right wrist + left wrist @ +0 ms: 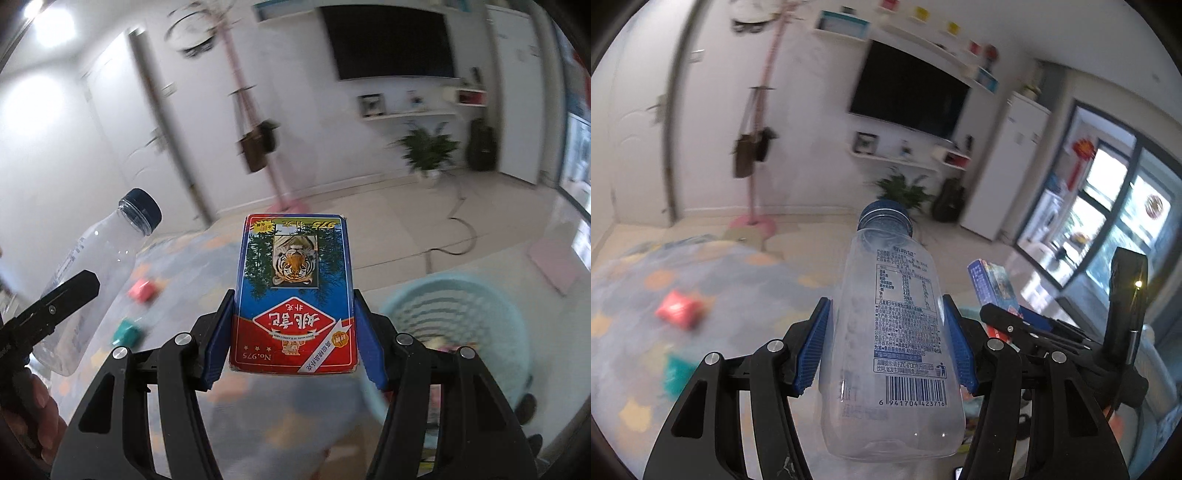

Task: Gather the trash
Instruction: 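Carry water bottle and card box over the basket and open both tools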

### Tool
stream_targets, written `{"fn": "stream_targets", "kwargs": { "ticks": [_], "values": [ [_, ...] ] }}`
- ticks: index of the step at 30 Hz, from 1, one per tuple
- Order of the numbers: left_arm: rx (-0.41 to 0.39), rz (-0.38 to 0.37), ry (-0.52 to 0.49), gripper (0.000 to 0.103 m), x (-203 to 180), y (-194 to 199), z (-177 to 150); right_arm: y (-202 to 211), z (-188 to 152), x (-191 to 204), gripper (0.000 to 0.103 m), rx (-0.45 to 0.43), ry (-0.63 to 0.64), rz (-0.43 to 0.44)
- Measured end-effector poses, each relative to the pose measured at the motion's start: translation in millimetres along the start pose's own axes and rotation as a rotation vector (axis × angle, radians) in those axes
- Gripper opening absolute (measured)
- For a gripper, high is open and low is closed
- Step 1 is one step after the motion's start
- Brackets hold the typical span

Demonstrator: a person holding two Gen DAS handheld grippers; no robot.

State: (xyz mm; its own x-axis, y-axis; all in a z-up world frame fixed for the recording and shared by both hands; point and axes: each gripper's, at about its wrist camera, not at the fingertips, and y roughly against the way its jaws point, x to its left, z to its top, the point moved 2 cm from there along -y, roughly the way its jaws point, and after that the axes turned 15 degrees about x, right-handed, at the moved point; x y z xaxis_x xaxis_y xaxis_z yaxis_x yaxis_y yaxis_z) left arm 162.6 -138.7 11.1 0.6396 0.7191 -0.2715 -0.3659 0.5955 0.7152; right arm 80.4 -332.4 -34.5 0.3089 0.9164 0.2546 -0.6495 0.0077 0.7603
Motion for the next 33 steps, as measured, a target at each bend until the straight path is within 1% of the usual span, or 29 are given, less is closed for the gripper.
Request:
{"fn": "stream_targets", "kwargs": {
  "ticks": [1,5,8,10,13,16,17,19,21,23,26,29,33],
  "values": [
    [0.021,-0.018,-0.016,0.057,-14,-15,4,1,0,-12,0.056,-0.005,-0.021,-0.023],
    [0.092,-0.054,-0.032,0.057,-39,-68,13,-7,-5,-64,0.056,0.018,-0.126,-0.091],
    [0.150,-0.093,-0.033,0.057,-50,-103,9,-21,-12,-96,0.056,0.060,-0.193,-0.125],
    [0.185,-0.105,-0.038,0.057,-52,-121,6,-34,-17,-116,0.056,0.100,-0.236,-0.139],
    [0.247,-0.117,-0.041,0.057,-58,-148,-4,-62,-26,-140,0.057,0.199,-0.299,-0.139],
    [0.304,-0.132,-0.051,0.057,-62,-168,-15,-87,-34,-155,0.057,0.264,-0.349,-0.109],
    [0.319,-0.135,-0.061,0.057,-64,-174,-20,-91,-34,-158,0.057,0.272,-0.357,-0.108],
    [0.338,-0.136,-0.073,0.058,-67,-183,-22,-96,-39,-163,0.057,0.283,-0.367,-0.107],
    [0.353,-0.145,-0.077,0.063,-71,-189,-23,-98,-38,-164,0.057,0.290,-0.371,-0.118],
    [0.352,-0.156,-0.087,0.067,-70,-189,-24,-96,-33,-165,0.058,0.272,-0.366,-0.131],
    [0.346,-0.158,-0.093,0.068,-67,-185,-23,-90,-31,-164,0.058,0.257,-0.355,-0.139],
    [0.323,-0.148,-0.103,0.068,-66,-174,-24,-82,-32,-162,0.058,0.242,-0.343,-0.122],
    [0.282,-0.121,-0.111,0.068,-60,-154,-23,-69,-28,-145,0.058,0.205,-0.303,-0.097]
  ]
}}
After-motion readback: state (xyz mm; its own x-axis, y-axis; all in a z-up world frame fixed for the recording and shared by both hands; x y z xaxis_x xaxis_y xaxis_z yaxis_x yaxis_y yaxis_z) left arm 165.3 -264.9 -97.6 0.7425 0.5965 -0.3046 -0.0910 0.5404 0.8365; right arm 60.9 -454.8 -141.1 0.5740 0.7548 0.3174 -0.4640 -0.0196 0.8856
